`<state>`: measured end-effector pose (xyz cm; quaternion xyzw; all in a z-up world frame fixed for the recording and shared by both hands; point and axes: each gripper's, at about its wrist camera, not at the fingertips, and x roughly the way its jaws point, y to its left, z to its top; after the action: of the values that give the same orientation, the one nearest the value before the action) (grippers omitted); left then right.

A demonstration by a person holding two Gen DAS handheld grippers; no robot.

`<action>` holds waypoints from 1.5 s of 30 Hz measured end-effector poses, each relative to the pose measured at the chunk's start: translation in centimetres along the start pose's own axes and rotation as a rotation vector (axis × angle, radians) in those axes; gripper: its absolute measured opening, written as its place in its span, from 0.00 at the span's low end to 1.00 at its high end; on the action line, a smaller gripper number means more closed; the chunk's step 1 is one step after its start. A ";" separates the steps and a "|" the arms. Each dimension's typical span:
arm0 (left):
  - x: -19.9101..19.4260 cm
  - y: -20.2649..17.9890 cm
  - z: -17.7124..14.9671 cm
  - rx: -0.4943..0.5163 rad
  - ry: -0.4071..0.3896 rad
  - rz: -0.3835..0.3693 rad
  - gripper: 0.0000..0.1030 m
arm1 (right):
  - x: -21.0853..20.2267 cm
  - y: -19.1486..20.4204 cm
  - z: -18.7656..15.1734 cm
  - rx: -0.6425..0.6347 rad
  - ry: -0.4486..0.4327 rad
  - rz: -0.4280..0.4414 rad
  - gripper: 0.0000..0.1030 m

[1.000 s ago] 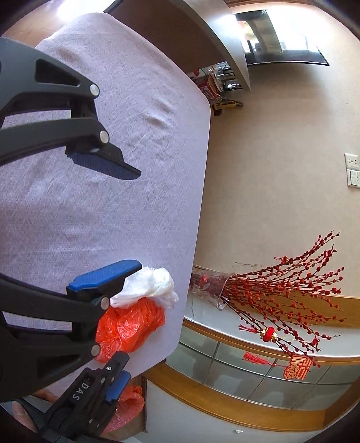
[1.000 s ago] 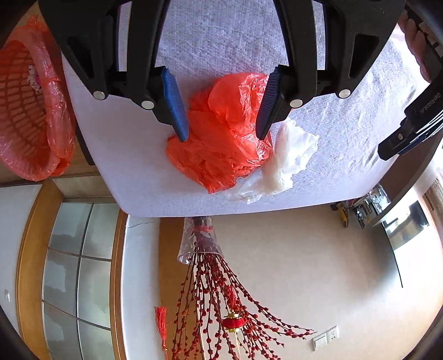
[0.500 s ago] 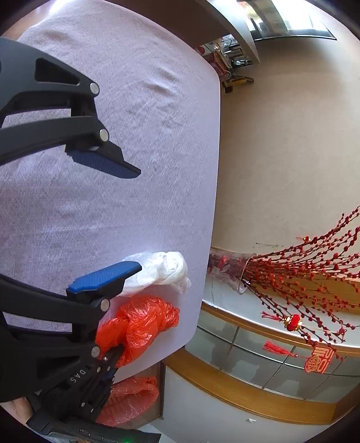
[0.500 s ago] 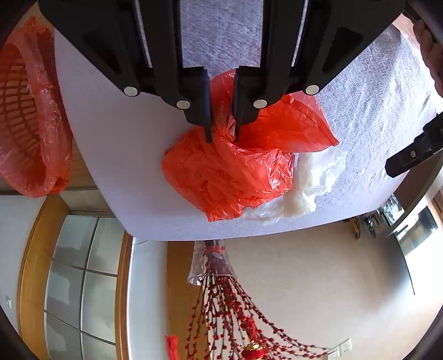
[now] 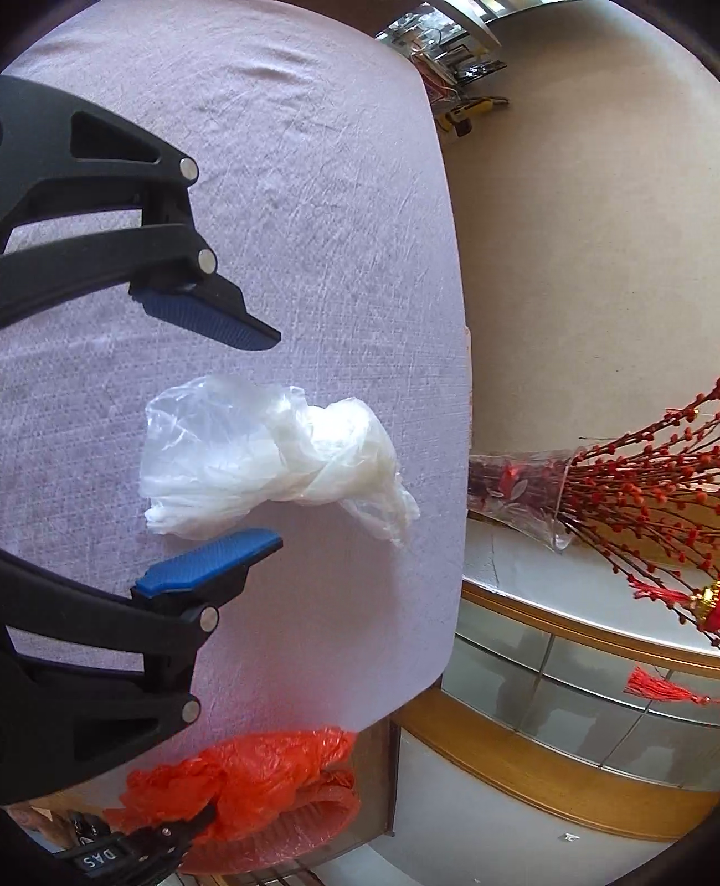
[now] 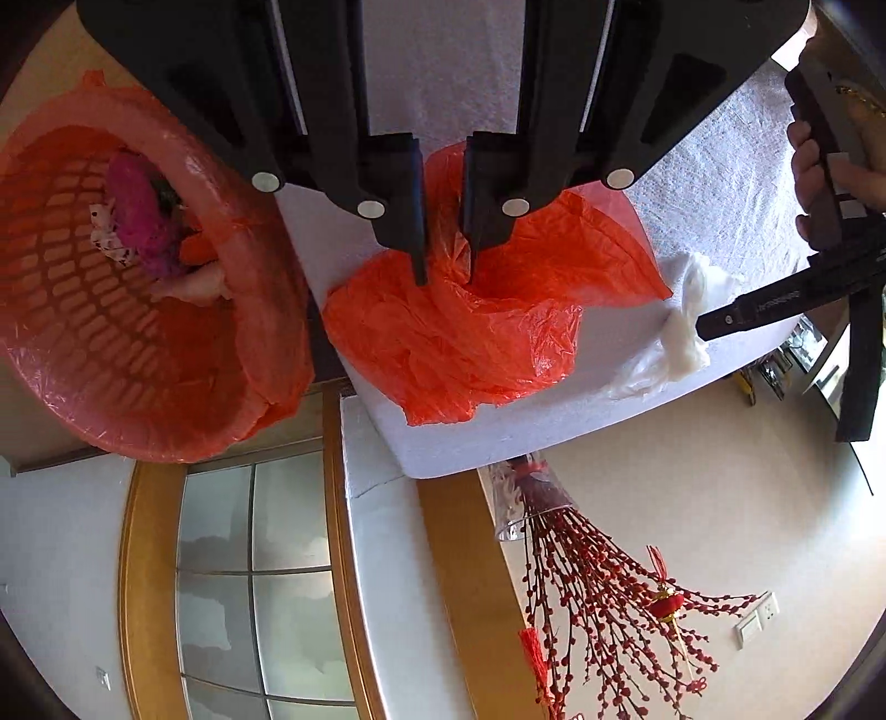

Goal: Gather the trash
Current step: 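Grasp the red bag with the right gripper while the left gripper grasps the white bag, then carry the red and white bags over the red basket and open both grippers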

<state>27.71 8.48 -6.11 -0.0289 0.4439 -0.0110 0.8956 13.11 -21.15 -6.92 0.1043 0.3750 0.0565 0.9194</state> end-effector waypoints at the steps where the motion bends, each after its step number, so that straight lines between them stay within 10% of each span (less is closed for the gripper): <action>1: 0.5 0.0 0.0 0.003 0.010 0.007 0.63 | -0.1 -0.1 0.0 0.003 -0.001 0.000 0.10; 9: 2.1 -0.2 -0.3 -0.012 0.059 -0.018 0.19 | -0.6 -1.0 0.3 0.012 -0.008 0.005 0.10; 45: -8.5 -16.6 -3.9 0.217 -0.068 -0.292 0.16 | -11.3 -9.8 0.4 0.082 -0.255 -0.150 0.06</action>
<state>19.52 -7.87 -0.72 0.0032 0.4008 -0.1877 0.8967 5.59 -32.75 -1.24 0.1196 0.2641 -0.0414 0.9562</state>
